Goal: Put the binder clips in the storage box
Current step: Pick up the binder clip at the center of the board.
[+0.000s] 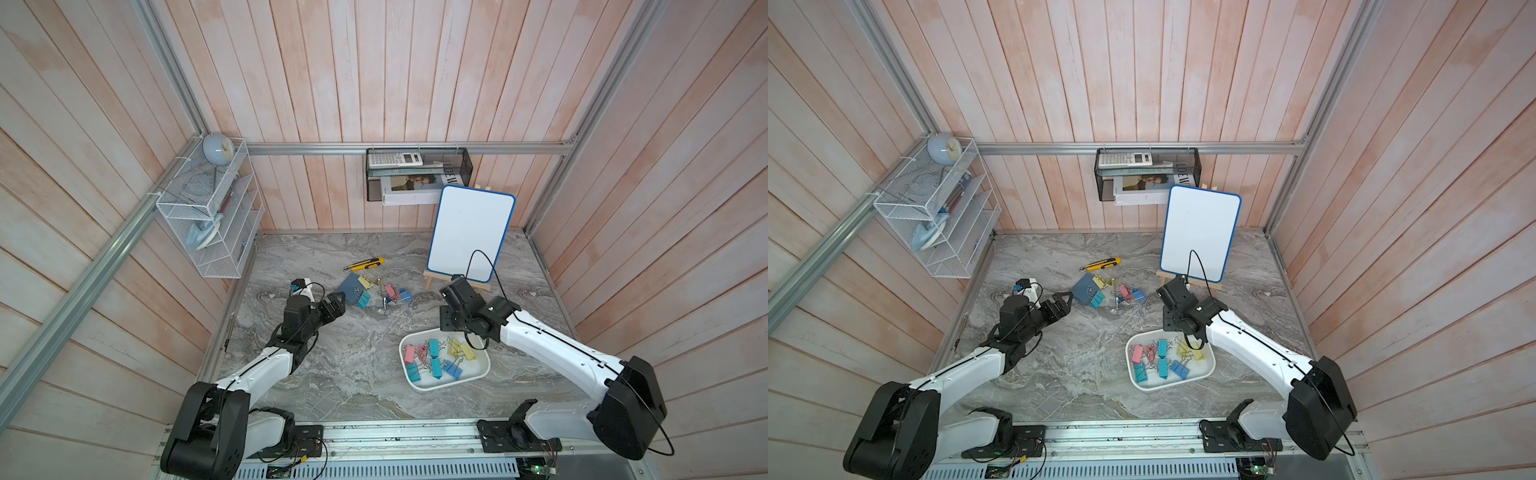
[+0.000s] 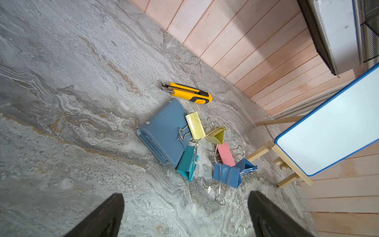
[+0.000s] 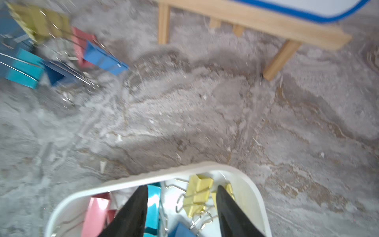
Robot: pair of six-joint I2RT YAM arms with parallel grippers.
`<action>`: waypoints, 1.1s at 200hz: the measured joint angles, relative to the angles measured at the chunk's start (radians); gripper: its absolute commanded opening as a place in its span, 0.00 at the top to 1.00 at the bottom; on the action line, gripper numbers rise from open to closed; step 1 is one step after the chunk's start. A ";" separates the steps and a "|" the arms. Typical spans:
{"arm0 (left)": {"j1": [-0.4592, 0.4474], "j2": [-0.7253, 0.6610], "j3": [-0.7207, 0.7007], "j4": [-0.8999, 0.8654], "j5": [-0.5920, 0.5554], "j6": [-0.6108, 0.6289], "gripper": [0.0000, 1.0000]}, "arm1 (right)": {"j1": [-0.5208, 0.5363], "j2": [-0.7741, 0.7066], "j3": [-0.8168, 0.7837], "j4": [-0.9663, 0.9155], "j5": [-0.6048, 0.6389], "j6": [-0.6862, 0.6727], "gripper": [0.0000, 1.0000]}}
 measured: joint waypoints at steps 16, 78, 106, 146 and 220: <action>0.000 0.000 0.000 0.000 -0.004 0.003 0.00 | 0.006 0.073 0.070 0.024 -0.006 -0.003 0.45; -0.011 0.000 0.000 0.001 -0.010 0.003 0.00 | 0.082 0.520 0.403 0.063 0.052 0.042 0.41; -0.013 0.001 0.000 0.001 -0.010 0.006 0.00 | 0.091 0.672 0.533 0.054 0.070 0.061 0.36; -0.013 0.001 0.000 0.001 -0.010 0.011 0.00 | 0.096 0.773 0.646 0.002 0.133 0.071 0.42; -0.013 0.001 0.000 0.005 -0.010 0.011 0.00 | 0.108 0.819 0.680 -0.030 0.269 0.071 0.41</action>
